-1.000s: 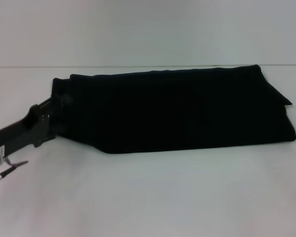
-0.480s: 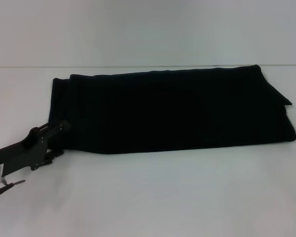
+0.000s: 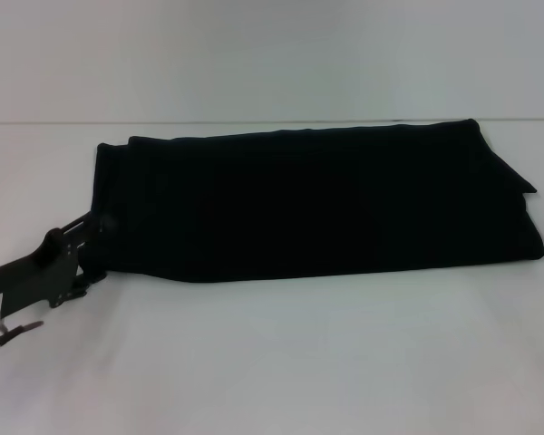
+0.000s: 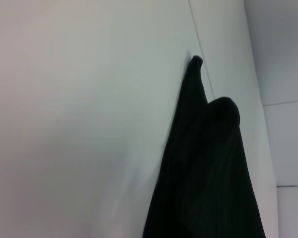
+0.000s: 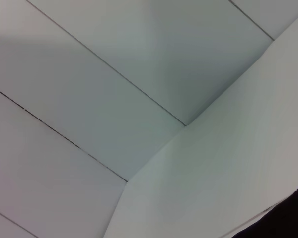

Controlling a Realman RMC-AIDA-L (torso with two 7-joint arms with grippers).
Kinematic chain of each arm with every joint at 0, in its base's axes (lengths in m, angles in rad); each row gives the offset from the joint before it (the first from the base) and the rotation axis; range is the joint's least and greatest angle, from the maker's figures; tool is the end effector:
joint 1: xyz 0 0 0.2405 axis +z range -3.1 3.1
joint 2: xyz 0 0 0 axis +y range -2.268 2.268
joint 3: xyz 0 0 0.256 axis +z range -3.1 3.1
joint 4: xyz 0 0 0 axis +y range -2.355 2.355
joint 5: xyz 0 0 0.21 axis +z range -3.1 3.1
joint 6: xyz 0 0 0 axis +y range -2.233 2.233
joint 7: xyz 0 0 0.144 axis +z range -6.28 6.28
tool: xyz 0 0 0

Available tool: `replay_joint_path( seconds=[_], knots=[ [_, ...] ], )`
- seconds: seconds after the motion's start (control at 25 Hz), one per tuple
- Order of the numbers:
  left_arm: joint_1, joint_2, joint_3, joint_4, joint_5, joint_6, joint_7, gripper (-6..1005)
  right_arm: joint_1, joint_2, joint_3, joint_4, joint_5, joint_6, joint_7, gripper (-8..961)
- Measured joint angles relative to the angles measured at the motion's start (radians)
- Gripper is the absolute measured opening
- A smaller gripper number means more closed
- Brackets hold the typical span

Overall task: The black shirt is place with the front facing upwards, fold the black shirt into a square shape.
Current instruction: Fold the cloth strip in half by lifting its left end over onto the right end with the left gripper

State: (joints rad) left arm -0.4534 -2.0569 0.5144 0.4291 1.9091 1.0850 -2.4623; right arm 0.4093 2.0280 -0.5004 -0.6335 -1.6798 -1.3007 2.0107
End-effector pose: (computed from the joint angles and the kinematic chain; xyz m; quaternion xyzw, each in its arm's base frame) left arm -0.3587 0.3332 0.0019 -0.4773 -0.7806 -0.3620 0.1785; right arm 0.3301 0.3457 0.0820 -0.6568 0.5542 0.4373 0.2652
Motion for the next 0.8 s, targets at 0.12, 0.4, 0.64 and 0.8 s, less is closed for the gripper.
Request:
replay_joint_path(
  seconds=[0.12,0.4,0.64,0.8],
  knots=[
    [-0.018,-0.001,0.002,-0.001,-0.001,-0.022,0.000,946,0.000,0.001,0.001,0.000,0.000,0.000,-0.001,888],
    [-0.054,0.003,0.032,-0.016,0.004,-0.075,-0.001,946,-0.002,0.001,0.003,0.000,0.000,-0.002,0.001,887],
    [-0.056,0.002,0.031,-0.016,-0.001,-0.085,0.007,946,-0.003,0.000,0.008,0.000,0.000,-0.002,-0.002,886],
    [-0.061,0.000,0.027,-0.010,-0.003,-0.080,0.006,946,-0.001,0.000,0.008,0.000,0.000,-0.002,-0.002,885]
  ],
)
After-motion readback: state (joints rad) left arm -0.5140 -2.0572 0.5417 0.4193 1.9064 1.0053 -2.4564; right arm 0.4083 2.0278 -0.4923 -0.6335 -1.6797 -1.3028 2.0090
